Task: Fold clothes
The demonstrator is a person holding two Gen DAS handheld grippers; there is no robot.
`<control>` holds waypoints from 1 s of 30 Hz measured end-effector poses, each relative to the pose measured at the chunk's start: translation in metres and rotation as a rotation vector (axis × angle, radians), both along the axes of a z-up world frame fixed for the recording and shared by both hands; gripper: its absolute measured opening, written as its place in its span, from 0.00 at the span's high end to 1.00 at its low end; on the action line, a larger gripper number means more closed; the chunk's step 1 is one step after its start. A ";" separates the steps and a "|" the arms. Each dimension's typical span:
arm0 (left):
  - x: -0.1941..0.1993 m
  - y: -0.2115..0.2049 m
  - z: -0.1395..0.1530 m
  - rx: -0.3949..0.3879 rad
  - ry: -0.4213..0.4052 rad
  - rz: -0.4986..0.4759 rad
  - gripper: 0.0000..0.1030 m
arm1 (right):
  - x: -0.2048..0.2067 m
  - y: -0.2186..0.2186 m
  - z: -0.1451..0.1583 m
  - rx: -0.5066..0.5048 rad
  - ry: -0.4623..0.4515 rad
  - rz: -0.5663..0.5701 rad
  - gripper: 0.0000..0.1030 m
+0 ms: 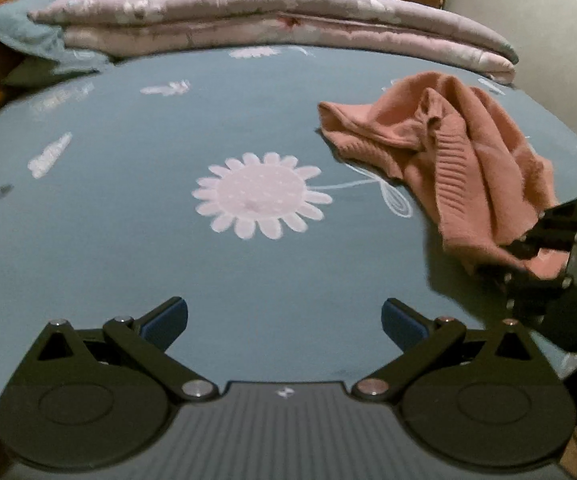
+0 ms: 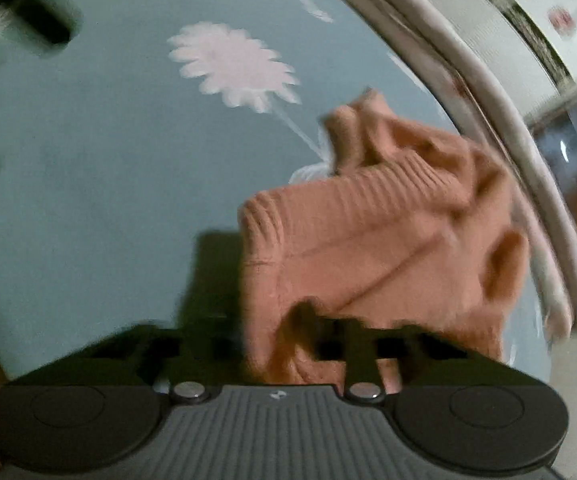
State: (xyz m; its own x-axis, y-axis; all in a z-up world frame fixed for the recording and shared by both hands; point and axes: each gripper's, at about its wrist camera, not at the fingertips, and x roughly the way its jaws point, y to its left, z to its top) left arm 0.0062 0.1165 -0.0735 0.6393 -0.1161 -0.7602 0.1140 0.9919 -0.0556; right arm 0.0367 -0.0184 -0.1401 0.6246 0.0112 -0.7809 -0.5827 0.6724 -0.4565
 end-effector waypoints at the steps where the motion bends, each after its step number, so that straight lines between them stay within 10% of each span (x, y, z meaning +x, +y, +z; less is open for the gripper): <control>1: 0.000 -0.001 -0.002 -0.017 0.012 0.000 0.01 | 0.000 -0.004 0.008 0.024 -0.007 -0.006 0.87; 19: 0.038 -0.112 0.018 -0.001 -0.156 -0.240 0.01 | -0.011 -0.152 0.172 0.245 -0.332 -0.299 0.90; 30: 0.044 -0.209 0.002 0.312 -0.321 -0.517 0.01 | -0.033 -0.215 0.188 0.337 -0.355 -0.434 0.91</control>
State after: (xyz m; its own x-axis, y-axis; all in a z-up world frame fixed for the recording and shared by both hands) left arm 0.0498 -0.0922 -0.0714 0.7597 -0.2734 -0.5900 0.5407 0.7696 0.3396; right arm 0.0038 -0.2333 0.0476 0.8467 -0.0916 -0.5241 -0.0792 0.9524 -0.2945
